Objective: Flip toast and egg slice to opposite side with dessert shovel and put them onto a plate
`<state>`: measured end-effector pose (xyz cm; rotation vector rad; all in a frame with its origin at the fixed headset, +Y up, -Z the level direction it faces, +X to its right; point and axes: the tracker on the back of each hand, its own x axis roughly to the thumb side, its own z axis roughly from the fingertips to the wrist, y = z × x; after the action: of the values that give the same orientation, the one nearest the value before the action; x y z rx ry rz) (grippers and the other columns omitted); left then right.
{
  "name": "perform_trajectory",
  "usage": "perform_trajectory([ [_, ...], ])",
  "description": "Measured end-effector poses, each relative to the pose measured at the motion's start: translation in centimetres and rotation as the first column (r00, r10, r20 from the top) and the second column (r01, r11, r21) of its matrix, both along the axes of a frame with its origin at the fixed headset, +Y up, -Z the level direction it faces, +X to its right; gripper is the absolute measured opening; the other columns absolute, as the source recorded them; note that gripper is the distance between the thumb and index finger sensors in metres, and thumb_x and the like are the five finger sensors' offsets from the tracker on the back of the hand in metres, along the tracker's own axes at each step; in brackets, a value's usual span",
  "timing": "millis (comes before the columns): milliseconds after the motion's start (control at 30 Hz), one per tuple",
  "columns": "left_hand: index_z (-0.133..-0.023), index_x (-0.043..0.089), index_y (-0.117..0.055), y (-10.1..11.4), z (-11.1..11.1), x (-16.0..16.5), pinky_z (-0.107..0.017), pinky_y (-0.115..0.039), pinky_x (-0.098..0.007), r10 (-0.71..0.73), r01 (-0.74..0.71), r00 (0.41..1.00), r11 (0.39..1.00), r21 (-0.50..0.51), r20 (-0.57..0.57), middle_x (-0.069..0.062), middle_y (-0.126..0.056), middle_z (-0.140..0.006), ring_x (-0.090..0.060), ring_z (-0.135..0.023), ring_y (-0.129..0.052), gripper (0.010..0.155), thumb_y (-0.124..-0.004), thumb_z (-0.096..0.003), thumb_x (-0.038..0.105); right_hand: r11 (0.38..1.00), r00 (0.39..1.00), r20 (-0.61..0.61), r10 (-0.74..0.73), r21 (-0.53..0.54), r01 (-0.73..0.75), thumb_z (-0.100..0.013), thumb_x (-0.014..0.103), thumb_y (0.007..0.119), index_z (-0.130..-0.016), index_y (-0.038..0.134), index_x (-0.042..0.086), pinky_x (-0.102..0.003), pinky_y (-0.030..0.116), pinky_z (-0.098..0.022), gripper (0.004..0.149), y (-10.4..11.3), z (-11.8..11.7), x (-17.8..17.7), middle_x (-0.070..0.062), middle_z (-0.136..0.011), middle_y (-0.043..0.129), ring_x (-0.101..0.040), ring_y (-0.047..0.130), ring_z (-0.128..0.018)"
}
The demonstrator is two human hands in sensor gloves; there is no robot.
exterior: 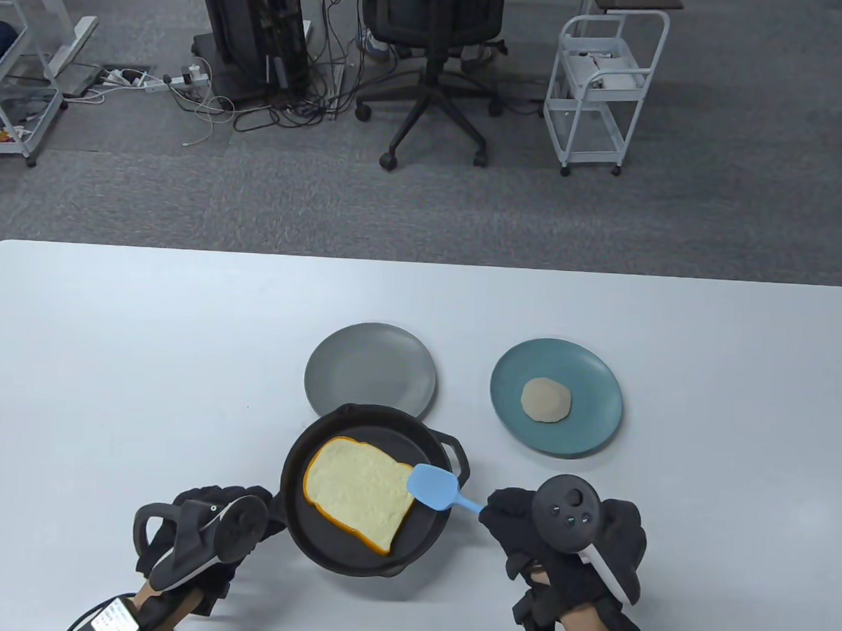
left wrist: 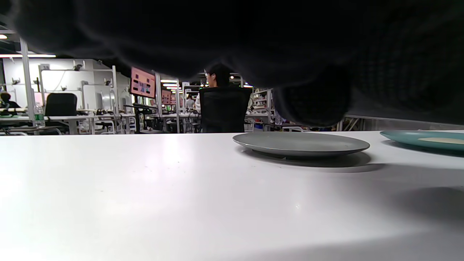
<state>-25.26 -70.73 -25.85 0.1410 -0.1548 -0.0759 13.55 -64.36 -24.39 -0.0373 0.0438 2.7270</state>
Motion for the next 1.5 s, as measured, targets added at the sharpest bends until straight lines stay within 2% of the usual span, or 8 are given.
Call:
perform_trajectory([
  [167, -0.053, 0.036, -0.102, 0.1, 0.2, 0.1, -0.024, -0.089, -0.039, -0.019, 0.020, 1.000, 0.999, 0.027, -0.018, 0.014, -0.099, -0.018, -0.016, -0.007, -0.097, 0.043, -0.086, -0.0256, 0.065, 0.987, 0.987, 0.005, 0.161, -0.017, -0.161, -0.040, 0.050, 0.095, -0.070, 0.103, 0.022, -0.031, 0.087, -0.014, 0.042, 0.0, 0.2, -1.4, 0.003, -0.037, 0.112, -0.011, 0.100, -0.012],
  [467, -0.053, 0.036, -0.102, 0.8, 1.5, 1.0, -0.023, -0.088, -0.039, -0.075, 0.080, 0.996, 0.989, 0.122, -0.044, 0.014, -0.099, -0.017, -0.016, -0.006, -0.095, 0.042, -0.088, -0.0250, 0.064, 0.967, 0.969, -0.011, 0.246, -0.071, -0.246, -0.040, 0.051, 0.094, -0.070, 0.102, 0.022, -0.030, 0.088, -0.014, 0.042, -1.7, 0.3, -3.7, 0.004, -0.038, 0.112, -0.009, 0.100, -0.012],
  [567, -0.053, 0.035, -0.102, 0.8, 1.4, 0.7, -0.021, -0.088, -0.038, -0.058, 0.062, 0.997, 0.995, 0.073, -0.054, 0.013, -0.099, -0.016, -0.016, -0.003, -0.094, 0.041, -0.088, -0.0256, 0.064, 0.981, 0.984, -0.025, 0.178, -0.075, -0.180, -0.041, 0.051, 0.093, -0.071, 0.101, 0.020, -0.030, 0.088, -0.014, 0.043, -2.4, 0.1, -3.5, 0.005, -0.038, 0.111, -0.009, 0.100, -0.012],
  [733, -0.053, 0.034, -0.102, 0.4, 1.1, 0.4, -0.020, -0.088, -0.038, 0.013, -0.013, 0.996, 1.000, -0.001, -0.089, 0.013, -0.099, -0.017, -0.015, -0.003, -0.094, 0.042, -0.088, -0.0260, 0.064, 0.987, 0.997, 0.046, -0.065, -0.142, 0.071, -0.042, 0.050, 0.091, -0.072, 0.100, 0.018, -0.029, 0.088, -0.014, 0.044, -4.4, -0.6, -3.4, 0.006, -0.038, 0.110, -0.007, 0.100, -0.013],
  [967, -0.054, 0.034, -0.101, -0.2, 0.5, 0.3, -0.020, -0.088, -0.038, 0.044, -0.047, 0.997, 0.998, -0.046, -0.064, 0.014, -0.099, -0.017, -0.014, -0.003, -0.094, 0.044, -0.086, -0.0268, 0.065, 0.917, 0.943, 0.128, -0.306, -0.226, 0.328, -0.042, 0.048, 0.092, -0.072, 0.100, 0.018, -0.030, 0.088, -0.015, 0.044, -6.0, -1.5, -1.8, 0.005, -0.039, 0.110, -0.007, 0.100, -0.014],
  [1167, -0.055, 0.034, -0.101, -0.2, 0.3, 0.2, -0.021, -0.088, -0.038, 0.012, -0.014, 0.997, 1.000, -0.017, -0.074, 0.014, -0.099, -0.017, -0.015, -0.003, -0.094, 0.044, -0.086, -0.0268, 0.065, 0.911, 0.935, 0.138, -0.326, -0.218, 0.349, -0.042, 0.048, 0.091, -0.072, 0.100, 0.019, -0.030, 0.088, -0.016, 0.044, -6.1, -1.8, -1.6, 0.005, -0.039, 0.110, -0.007, 0.100, -0.015],
  [1333, -0.055, 0.035, -0.101, -0.5, 0.4, 0.9, -0.021, -0.089, -0.038, 0.015, -0.015, 1.000, 0.999, -0.051, -0.017, 0.014, -0.099, -0.017, -0.015, -0.003, -0.095, 0.044, -0.086, -0.0265, 0.065, 0.851, 0.890, 0.129, -0.438, -0.258, 0.457, -0.042, 0.049, 0.091, -0.073, 0.100, 0.019, -0.030, 0.088, -0.016, 0.043, -6.2, -2.0, -1.2, 0.006, -0.040, 0.110, -0.008, 0.101, -0.015],
  [1500, -0.055, 0.035, -0.101, -0.2, 1.4, 2.4, -0.022, -0.089, -0.038, -0.035, 0.035, 0.999, 0.999, -0.001, 0.038, 0.014, -0.099, -0.017, -0.015, -0.004, -0.095, 0.044, -0.085, -0.0264, 0.065, 0.906, 0.930, 0.098, -0.354, -0.212, 0.367, -0.042, 0.049, 0.091, -0.073, 0.100, 0.019, -0.030, 0.088, -0.016, 0.044, -5.7, -1.6, -1.7, 0.005, -0.040, 0.110, -0.009, 0.101, -0.015],
])
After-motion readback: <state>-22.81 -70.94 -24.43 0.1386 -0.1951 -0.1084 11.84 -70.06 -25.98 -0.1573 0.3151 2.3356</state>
